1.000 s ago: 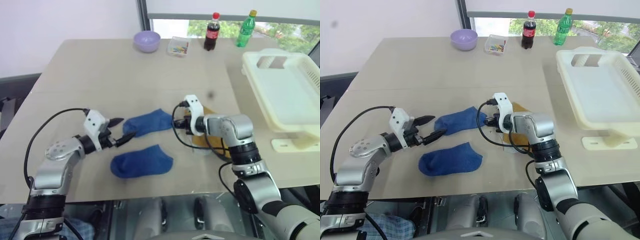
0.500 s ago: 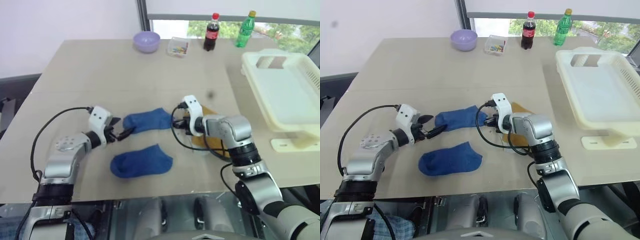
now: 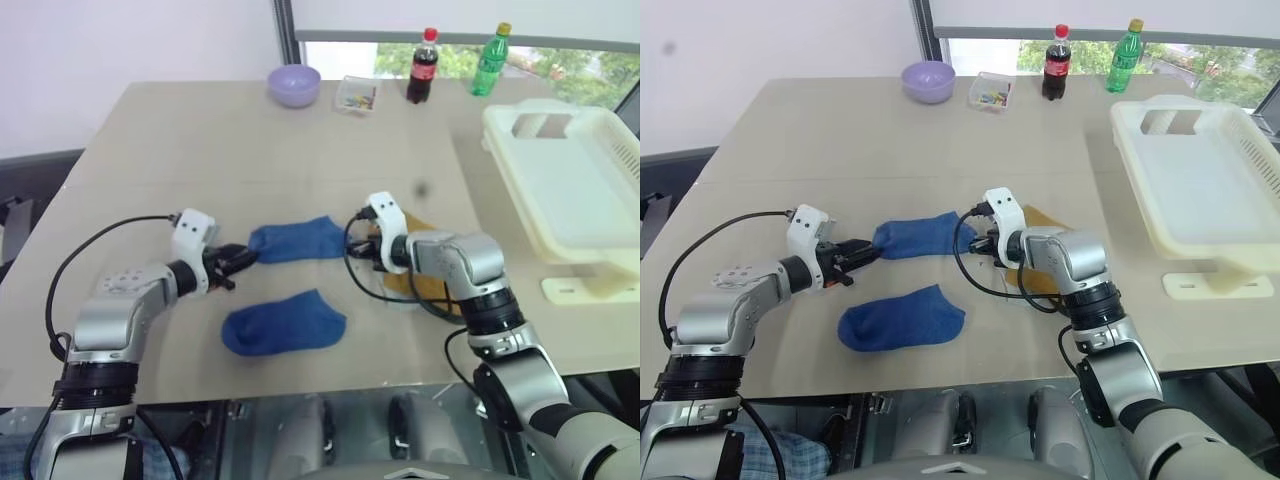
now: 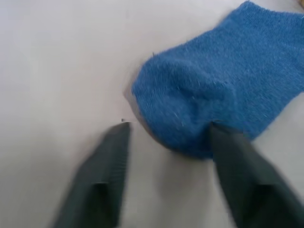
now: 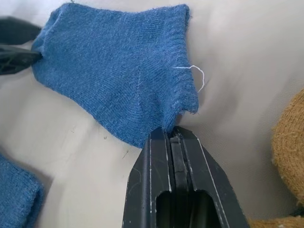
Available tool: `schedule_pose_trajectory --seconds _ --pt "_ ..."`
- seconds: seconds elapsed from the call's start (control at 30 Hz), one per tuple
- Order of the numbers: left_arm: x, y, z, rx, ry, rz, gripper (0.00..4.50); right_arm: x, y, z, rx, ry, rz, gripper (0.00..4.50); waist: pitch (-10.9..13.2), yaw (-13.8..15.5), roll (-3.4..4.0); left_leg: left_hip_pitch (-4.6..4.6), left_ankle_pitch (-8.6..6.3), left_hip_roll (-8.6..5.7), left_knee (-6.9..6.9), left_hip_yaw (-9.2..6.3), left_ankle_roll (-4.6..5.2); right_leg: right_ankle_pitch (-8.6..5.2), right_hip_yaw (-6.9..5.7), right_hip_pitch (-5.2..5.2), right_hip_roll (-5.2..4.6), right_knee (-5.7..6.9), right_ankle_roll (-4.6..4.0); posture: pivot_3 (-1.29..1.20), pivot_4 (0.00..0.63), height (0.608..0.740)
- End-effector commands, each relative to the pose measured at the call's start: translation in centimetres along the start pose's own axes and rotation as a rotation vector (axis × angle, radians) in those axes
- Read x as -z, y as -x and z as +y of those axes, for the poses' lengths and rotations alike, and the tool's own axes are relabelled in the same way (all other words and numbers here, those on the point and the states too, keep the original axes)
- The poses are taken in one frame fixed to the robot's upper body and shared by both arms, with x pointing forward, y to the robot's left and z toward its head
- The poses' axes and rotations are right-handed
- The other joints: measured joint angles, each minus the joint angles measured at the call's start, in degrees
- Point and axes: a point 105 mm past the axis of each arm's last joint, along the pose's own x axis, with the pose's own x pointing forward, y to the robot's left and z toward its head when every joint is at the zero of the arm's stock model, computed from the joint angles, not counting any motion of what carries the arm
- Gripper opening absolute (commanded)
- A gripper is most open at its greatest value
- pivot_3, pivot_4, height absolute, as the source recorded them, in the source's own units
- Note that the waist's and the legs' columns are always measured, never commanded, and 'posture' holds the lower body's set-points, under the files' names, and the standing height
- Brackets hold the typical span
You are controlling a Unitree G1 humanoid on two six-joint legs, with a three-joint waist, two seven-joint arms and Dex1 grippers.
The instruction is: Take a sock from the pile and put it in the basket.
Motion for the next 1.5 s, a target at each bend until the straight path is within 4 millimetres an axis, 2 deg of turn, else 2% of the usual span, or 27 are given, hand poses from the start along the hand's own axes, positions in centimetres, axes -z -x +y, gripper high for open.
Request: schedule_pose_trajectory --seconds 0.03,0.07,0.3,0.47,0.6,0.73,0.8,0.87,0.97,1.07,1.2,1.3,1.43,1.5 --pt "3.4 -0.6 -1.1 0.046 0.075 0.133 0.21 -0.3 0.2 -0.1 0.012 0.021 -0.017 0.0 -0.02 0.03 0.03 0.0 0.0 0.0 0.0 0.0 0.0 0.0 0.0 0.0 0.0 0.0 0.0 0.0 0.15 0.733" --pt "3.4 -0.6 -1.1 0.046 0.078 0.131 0.09 -0.3 0.2 -0.1 0.012 0.021 -0.017 0.0 -0.03 0.03 0.03 0.0 0.0 0.0 0.0 0.0 0.0 0.0 0.0 0.0 0.0 0.0 0.0 0.0 0.15 0.733" --pt "3.0 -0.6 -1.2 0.05 0.118 0.09 0.09 -0.5 0.5 0.1 0.005 0.029 -0.024 0.0 -0.06 0.12 0.08 0.0 0.0 -0.02 0.0 0.0 0.0 0.0 0.0 0.0 -0.03 0.0 -0.01 0.0 0.15 0.733" --pt "1.0 -0.2 -1.3 0.05 0.108 -0.044 0.09 -1.4 1.3 0.6 -0.006 0.047 -0.056 0.0 -0.05 0.15 0.08 -0.02 0.0 -0.03 0.0 0.0 0.0 0.0 0.01 0.0 -0.06 -0.02 0.0 0.0 0.15 0.733" --pt "-1.6 1.8 -2.4 0.096 0.123 -0.189 0.09 -2.3 3.5 2.0 -0.05 0.079 -0.088 0.0 -0.01 0.11 0.01 -0.12 0.01 -0.02 -0.01 -0.03 -0.03 0.0 -0.01 -0.04 -0.08 -0.07 -0.01 0.0 0.15 0.733" --pt "-1.4 3.7 -3.7 0.107 0.096 -0.189 0.09 -2.4 6.3 3.7 -0.106 0.099 -0.11 0.0 0.02 0.13 -0.04 -0.4 0.02 0.01 -0.01 -0.09 -0.04 0.01 -0.07 -0.29 -0.1 -0.11 -0.01 0.0 0.15 0.733" --pt "-1.5 5.0 -4.1 0.089 0.066 -0.202 0.09 -1.7 8.0 4.7 -0.149 0.102 -0.095 0.0 0.01 0.16 -0.04 -0.63 0.02 0.01 -0.01 -0.12 -0.05 0.01 -0.09 -0.51 -0.1 -0.1 -0.02 0.0 0.15 0.733" --pt "-1.8 6.3 -5.4 0.116 0.047 -0.233 0.09 -0.1 8.9 5.2 -0.186 0.113 -0.053 0.0 0.01 0.2 -0.04 -0.86 0.03 0.01 0.01 -0.15 -0.06 0.02 -0.12 -0.73 -0.1 -0.07 -0.03 0.0 0.15 0.733" --pt "-1.5 7.5 -7.3 0.166 0.09 -0.251 0.09 2.7 9.2 5.0 -0.208 0.101 0.032 0.0 0.01 0.35 -0.06 -0.9 0.01 0.0 0.0 -0.21 -0.04 0.01 -0.2 -0.67 -0.11 -0.24 -0.03 0.0 0.15 0.733" --pt "-0.2 8.5 -8.2 0.174 0.13 -0.23 0.09 4.0 9.3 5.5 -0.261 0.072 0.068 0.0 0.02 0.14 -0.05 -0.91 0.0 -0.08 0.02 -0.19 0.0 0.01 -0.17 -0.69 -0.17 -0.23 -0.03 0.0 0.15 0.733" --pt "1.6 10.2 -9.3 0.175 0.196 -0.241 0.09 5.0 9.4 6.8 -0.336 0.071 0.096 0.0 0.02 -0.01 -0.06 -0.81 -0.1 0.04 0.02 -0.18 0.19 0.0 -0.11 -0.69 0.0 -0.19 -0.03 0.0 0.15 0.733" --pt "2.8 10.8 -9.0 0.127 0.189 -0.232 0.09 5.5 9.6 7.9 -0.401 0.069 0.104 0.0 0.02 0.32 -0.05 -0.83 -0.1 0.04 0.03 -0.24 0.18 -0.05 -0.16 -0.7 0.03 -0.17 -0.11 0.0 0.15 0.733" --pt "2.5 11.1 -8.9 0.094 0.167 -0.303 0.09 5.5 9.7 8.6 -0.437 0.076 0.092 0.0 0.01 1.28 -0.07 -0.87 -0.11 -0.01 0.07 -0.26 0.19 -0.14 -0.16 -0.69 -0.01 -0.2 -0.26 0.0 0.15 0.733" --pt "3.3 11.1 -8.9 0.076 0.166 -0.287 0.09 5.4 9.7 9.0 -0.463 0.081 0.082 0.0 -0.01 1.47 -0.1 -0.87 -0.11 -0.01 0.09 -0.27 0.2 -0.14 -0.17 -0.7 -0.01 -0.21 -0.27 0.0 0.15 0.733"
